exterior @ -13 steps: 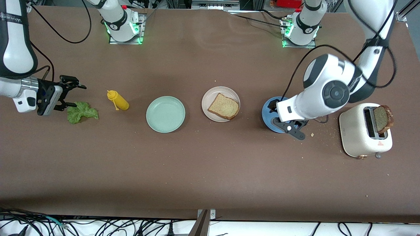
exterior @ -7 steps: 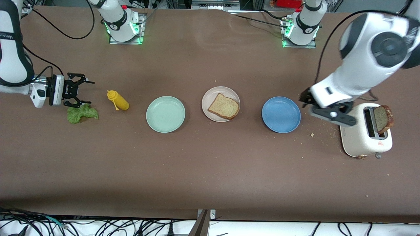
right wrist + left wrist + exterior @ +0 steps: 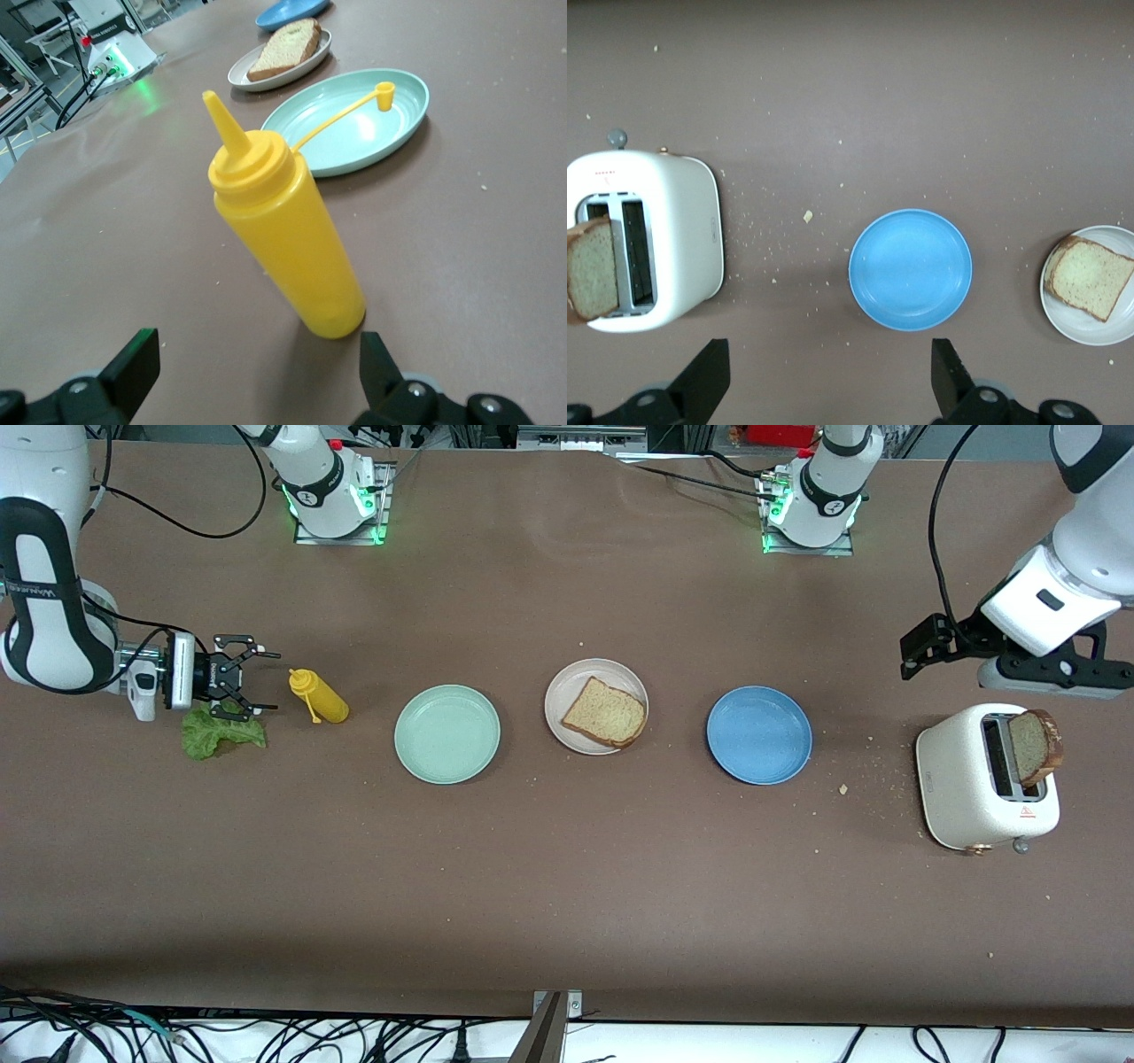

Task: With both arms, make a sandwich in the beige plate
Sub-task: 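Withdraw the left gripper while the right gripper reaches the yellow bottle, then grasp the yellow bottle with the right gripper and lift it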

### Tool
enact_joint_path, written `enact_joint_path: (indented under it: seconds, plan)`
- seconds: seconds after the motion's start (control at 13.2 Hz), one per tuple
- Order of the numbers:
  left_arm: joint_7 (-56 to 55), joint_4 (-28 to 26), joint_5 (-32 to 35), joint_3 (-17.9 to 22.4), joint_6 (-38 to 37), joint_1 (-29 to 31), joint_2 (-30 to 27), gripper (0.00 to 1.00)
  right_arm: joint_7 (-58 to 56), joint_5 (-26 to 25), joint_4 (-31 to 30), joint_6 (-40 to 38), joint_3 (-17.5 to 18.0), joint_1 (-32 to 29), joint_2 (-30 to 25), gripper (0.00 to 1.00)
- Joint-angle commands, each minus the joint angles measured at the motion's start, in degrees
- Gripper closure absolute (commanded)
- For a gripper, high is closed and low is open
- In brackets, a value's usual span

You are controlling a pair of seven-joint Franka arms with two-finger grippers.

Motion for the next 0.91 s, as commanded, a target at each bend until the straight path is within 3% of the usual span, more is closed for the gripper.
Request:
enact_joint_path:
  seconds: [0.0,0.45,0.83]
  plan:
    - [-1.22,-0.47,-0.61,0.28,-4.89,-0.88,-1.62,0.00,-5.18,3.93,0.81,-1.11,0.44,0.05,2.22,0.00]
    - [-0.70,0.24,-0.69,0.54,-5.44,-0.53,-1.18,0.00,-10.83,10.35,0.99,-1.11,3.43,0.05,6.00,0.00]
    - [-1.31,1.20,-1.13,0.45,-6.50,-0.70,-0.21,0.00,-10.83,12.46,1.07,-0.58,5.36,0.05,6.36,0.01]
